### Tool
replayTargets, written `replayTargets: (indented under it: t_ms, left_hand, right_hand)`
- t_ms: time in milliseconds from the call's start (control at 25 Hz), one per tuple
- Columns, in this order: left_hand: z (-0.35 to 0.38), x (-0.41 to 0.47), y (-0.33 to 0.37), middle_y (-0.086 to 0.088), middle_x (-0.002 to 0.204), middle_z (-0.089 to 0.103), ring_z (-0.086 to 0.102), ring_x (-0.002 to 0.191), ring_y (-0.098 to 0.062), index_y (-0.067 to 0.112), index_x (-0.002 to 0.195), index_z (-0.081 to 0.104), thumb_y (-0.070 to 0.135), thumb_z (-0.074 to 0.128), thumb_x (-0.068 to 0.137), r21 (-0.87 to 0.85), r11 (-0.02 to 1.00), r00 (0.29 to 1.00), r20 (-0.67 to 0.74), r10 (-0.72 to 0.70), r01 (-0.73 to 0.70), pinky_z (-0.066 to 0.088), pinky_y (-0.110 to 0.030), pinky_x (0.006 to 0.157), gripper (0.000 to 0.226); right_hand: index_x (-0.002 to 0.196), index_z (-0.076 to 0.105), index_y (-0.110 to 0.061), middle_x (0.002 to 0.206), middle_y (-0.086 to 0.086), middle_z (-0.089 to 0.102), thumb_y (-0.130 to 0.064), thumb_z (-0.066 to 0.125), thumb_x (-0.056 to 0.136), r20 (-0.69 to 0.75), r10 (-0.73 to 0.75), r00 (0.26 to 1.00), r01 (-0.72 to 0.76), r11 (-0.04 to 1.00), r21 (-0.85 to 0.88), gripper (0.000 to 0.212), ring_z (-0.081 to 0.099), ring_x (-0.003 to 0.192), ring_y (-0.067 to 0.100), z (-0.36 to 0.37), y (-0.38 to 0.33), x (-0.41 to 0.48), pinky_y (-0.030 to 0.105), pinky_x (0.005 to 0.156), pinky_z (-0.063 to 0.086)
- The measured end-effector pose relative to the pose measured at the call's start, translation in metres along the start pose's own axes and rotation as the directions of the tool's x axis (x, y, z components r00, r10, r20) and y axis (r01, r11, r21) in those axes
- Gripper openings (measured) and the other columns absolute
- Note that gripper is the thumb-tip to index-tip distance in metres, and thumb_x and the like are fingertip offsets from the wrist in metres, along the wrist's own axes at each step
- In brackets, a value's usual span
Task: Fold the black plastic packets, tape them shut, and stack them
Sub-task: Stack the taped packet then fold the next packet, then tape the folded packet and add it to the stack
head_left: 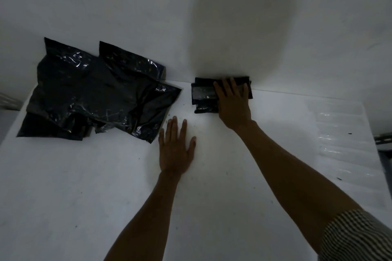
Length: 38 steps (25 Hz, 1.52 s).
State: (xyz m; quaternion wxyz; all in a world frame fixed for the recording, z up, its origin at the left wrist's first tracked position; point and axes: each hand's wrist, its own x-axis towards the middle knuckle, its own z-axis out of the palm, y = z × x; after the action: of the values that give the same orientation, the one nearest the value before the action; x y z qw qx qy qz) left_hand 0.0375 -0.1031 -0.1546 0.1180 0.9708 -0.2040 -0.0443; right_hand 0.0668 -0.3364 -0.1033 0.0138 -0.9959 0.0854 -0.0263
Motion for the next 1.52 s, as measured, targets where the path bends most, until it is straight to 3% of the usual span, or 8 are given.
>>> replayTargets:
  t_ms: [280, 520, 640, 760, 1040, 1160, 1360, 1520]
  left_hand:
    - [-0.007, -0.002, -0.002, -0.01, 0.164, 0.011, 0.004, 0.152, -0.022, 0.018, 0.155, 0.027, 0.04, 0.039, 0.104, -0.165, 0.982, 0.992, -0.095, 0.078, -0.093, 0.021, -0.051, 0.118, 0.057]
    - [-0.079, 0.002, -0.038, -0.021, 0.151, 0.039, 0.033, 0.143, -0.034, 0.012, 0.137, 0.057, 0.026, 0.065, 0.091, -0.175, 0.977, 0.778, -0.628, -0.014, -0.124, 0.039, -0.054, 0.104, 0.049]
    - [-0.119, 0.037, -0.082, -0.017, 0.163, 0.004, 0.001, 0.15, -0.037, 0.031, 0.154, 0.027, 0.075, 0.052, 0.083, -0.166, 0.909, 0.839, -0.35, -0.417, 0.383, 0.017, -0.063, 0.114, 0.087]
    - [-0.127, 0.052, -0.107, -0.012, 0.162, -0.018, -0.022, 0.145, -0.041, 0.038, 0.155, 0.009, 0.079, 0.06, 0.072, -0.048, 0.94, 0.941, 0.013, -0.339, 0.339, 0.015, -0.072, 0.109, 0.107]
    - [-0.137, 0.043, -0.082, -0.018, 0.161, 0.015, -0.002, 0.148, -0.044, 0.017, 0.148, 0.041, 0.047, 0.056, 0.095, -0.35, 0.878, 0.911, -0.131, -0.39, 0.326, 0.025, -0.058, 0.114, 0.063]
    - [-0.135, 0.02, -0.048, -0.018, 0.16, 0.021, 0.005, 0.149, -0.04, 0.014, 0.144, 0.047, 0.045, 0.059, 0.094, -0.439, 0.858, 0.865, -0.282, -0.414, 0.267, 0.023, -0.049, 0.115, 0.06]
    - [-0.082, -0.078, 0.059, -0.017, 0.162, 0.014, 0.005, 0.15, -0.036, 0.014, 0.144, 0.048, 0.034, 0.068, 0.091, -0.479, 0.873, 0.923, -0.286, -0.258, 0.095, 0.02, -0.045, 0.112, 0.06]
    - [-0.044, -0.152, 0.125, -0.01, 0.164, 0.006, 0.009, 0.15, -0.033, 0.025, 0.152, 0.032, 0.053, 0.057, 0.092, -0.478, 0.855, 0.979, 0.062, -0.193, 0.199, 0.04, -0.048, 0.105, 0.071]
  right_hand:
    - [0.154, 0.024, -0.007, 0.162, 0.02, 0.015, -0.015, 0.043, 0.096, -0.284, 0.157, 0.946, -0.089, 0.968, 0.235, 0.061, 0.008, 0.151, 0.033, 0.01, -0.04, -0.059, 0.059, 0.117, 0.017]
    - [0.157, 0.019, -0.023, 0.165, 0.01, 0.003, -0.051, 0.023, 0.101, 0.104, 0.222, 0.97, -0.237, 0.957, 0.165, 0.063, -0.002, 0.152, 0.025, 0.052, -0.063, -0.146, 0.056, 0.12, 0.012]
    - [0.158, 0.01, -0.027, 0.165, 0.008, -0.004, -0.054, 0.017, 0.101, 0.147, 0.227, 0.963, -0.244, 0.964, 0.108, 0.063, -0.008, 0.152, 0.023, 0.049, -0.062, -0.144, 0.054, 0.121, 0.007]
    - [0.158, 0.007, -0.027, 0.165, 0.008, -0.006, -0.055, 0.014, 0.101, 0.161, 0.227, 0.96, -0.246, 0.964, 0.103, 0.064, -0.009, 0.152, 0.023, 0.047, -0.062, -0.145, 0.054, 0.121, 0.006]
    - [0.157, 0.01, -0.027, 0.165, 0.008, -0.004, -0.054, 0.021, 0.101, 0.244, 0.241, 0.939, -0.302, 0.919, 0.253, 0.063, -0.008, 0.152, 0.022, 0.034, -0.064, -0.14, 0.049, 0.121, 0.0]
    - [0.147, 0.04, -0.025, 0.157, 0.008, 0.034, -0.041, 0.042, 0.103, 0.222, 0.339, 0.914, -0.401, 0.681, 0.613, 0.047, 0.032, 0.144, 0.02, 0.011, -0.073, -0.139, 0.044, 0.117, 0.028]
    - [0.119, 0.063, -0.021, 0.112, 0.009, 0.073, -0.052, 0.048, 0.098, 0.638, 0.243, 0.731, -0.527, -0.393, 0.754, 0.04, 0.07, 0.102, 0.025, -0.055, -0.064, -0.149, 0.038, 0.093, 0.052]
    - [0.118, 0.064, -0.022, 0.115, 0.008, 0.072, -0.023, 0.078, 0.083, 0.601, 0.287, 0.746, -0.548, -0.247, 0.799, 0.037, 0.07, 0.1, 0.025, -0.048, -0.028, -0.191, 0.042, 0.086, 0.058]
